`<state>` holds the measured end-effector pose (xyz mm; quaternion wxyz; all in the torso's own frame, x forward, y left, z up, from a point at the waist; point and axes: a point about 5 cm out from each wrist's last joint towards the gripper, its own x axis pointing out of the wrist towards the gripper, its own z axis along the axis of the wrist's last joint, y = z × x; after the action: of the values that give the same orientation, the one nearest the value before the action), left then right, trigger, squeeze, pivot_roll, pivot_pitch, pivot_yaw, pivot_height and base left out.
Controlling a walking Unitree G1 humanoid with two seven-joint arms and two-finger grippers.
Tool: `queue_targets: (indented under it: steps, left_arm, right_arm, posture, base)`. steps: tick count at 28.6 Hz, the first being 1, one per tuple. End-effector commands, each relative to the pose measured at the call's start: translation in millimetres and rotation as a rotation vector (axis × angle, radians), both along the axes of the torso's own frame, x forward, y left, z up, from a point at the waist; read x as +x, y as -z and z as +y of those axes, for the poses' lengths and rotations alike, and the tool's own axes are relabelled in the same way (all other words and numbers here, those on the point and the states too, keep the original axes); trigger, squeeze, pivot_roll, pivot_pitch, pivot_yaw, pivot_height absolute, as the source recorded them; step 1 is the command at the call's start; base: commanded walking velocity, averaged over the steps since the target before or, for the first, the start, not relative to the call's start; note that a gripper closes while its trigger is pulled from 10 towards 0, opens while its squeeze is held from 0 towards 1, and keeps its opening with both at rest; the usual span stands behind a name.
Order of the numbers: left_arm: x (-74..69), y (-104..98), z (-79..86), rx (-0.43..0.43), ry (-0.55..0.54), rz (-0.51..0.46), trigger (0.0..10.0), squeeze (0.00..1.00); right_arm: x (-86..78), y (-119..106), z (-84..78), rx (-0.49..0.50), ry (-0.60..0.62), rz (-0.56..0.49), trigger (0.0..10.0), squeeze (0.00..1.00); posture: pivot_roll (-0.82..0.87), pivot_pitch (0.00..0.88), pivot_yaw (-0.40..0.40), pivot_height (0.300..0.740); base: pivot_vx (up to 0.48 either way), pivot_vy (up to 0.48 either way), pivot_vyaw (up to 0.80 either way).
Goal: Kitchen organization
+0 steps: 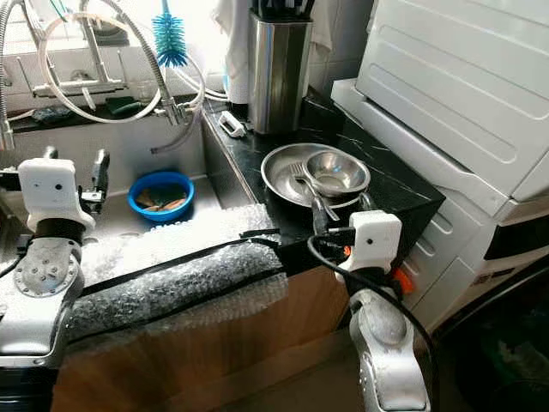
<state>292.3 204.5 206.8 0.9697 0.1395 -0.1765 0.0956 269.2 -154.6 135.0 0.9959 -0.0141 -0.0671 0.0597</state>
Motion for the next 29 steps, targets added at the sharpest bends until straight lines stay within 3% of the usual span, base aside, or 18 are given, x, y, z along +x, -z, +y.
queue_targets:
  steps: [1, 11, 25, 26, 27, 29]
  left_arm:
    - [-1.1, -2.0, -3.2, 0.027, 0.002, -0.005, 10.0, 0.00]
    - [-0.3, -3.9, -5.4, 0.057, 0.001, -0.014, 10.0, 0.00]
    - [-1.7, -5.6, -1.3, 0.075, -0.020, -0.021, 10.0, 0.00]
    - [-1.7, -5.6, -1.2, 0.076, -0.020, -0.021, 10.0, 0.00]
    - [-1.8, -5.5, -1.2, 0.077, -0.020, -0.021, 10.0, 0.00]
    - [-1.7, -5.4, -1.2, 0.080, -0.020, -0.020, 10.0, 0.00]
  right_arm:
    - [3.1, 1.1, 0.8, -0.006, -0.018, 0.016, 10.0, 0.00]
    - [11.0, 0.9, 3.7, 0.000, -0.027, 0.010, 10.0, 0.00]
    - [18.3, 13.0, 8.1, -0.005, -0.037, 0.082, 9.8, 0.00]
    - [18.6, 13.2, 7.6, -0.007, -0.035, 0.085, 9.5, 0.00]
    - [19.0, 14.1, 6.4, -0.009, -0.028, 0.091, 4.0, 0.00]
    - [19.6, 15.7, 4.6, -0.014, -0.019, 0.101, 3.1, 0.00]
  posture:
    - [-0.05, 0.000, -0.065, 0.740]
    - [-0.05, 0.000, -0.070, 0.740]
    - [-0.04, 0.000, -0.071, 0.740]
    - [-0.04, 0.000, -0.071, 0.740]
    - [-0.04, 0.000, -0.070, 0.740]
    - [-0.04, 0.000, -0.071, 0.740]
  base:
    - [0.000, 0.000, 0.00]
    - [0.000, 0.000, 0.00]
    - [0.000, 0.000, 0.00]
    - [0.000, 0.000, 0.00]
    - [0.000, 0.000, 0.00]
    - [0.000, 0.000, 0.00]
